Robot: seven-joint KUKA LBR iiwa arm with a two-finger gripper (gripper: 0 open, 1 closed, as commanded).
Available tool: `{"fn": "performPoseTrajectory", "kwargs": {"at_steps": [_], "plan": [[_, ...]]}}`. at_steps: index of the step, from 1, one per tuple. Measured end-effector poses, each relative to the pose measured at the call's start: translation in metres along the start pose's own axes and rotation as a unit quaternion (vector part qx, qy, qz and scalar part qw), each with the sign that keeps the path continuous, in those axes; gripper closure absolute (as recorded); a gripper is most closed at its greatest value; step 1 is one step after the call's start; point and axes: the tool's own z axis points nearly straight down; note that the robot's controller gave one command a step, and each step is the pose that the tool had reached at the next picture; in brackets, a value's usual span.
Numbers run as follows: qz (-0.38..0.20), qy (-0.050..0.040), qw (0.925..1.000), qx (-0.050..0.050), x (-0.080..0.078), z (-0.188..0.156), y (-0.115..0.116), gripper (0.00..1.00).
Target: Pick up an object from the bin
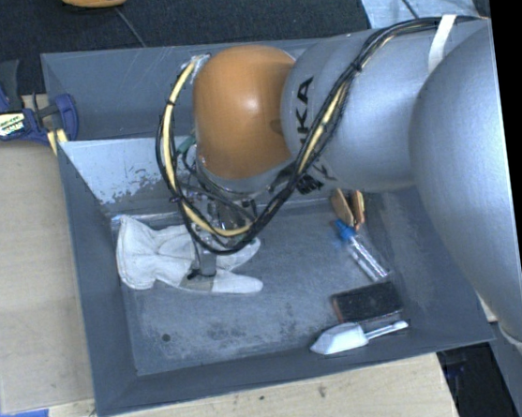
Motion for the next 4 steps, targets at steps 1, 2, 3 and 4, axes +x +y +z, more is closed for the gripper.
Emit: {"fn": "performPoseTrajectory", "kwargs": {"at_steps": [1, 2, 3, 4], "plan": [[0.001, -0.0041, 1.0000, -0.001, -0.002, -0.005, -0.001, 0.00], [0.001, -0.0025, 1.0000, 0.000, -0.026, 0.057, -0.005, 1.00], [0.001, -0.0025, 1.0000, 0.000, -0.026, 0.057, -0.005, 1.00], [0.003, -0.0037, 1.0000, 0.000, -0.033, -0.044, -0.011, 1.00]]}}
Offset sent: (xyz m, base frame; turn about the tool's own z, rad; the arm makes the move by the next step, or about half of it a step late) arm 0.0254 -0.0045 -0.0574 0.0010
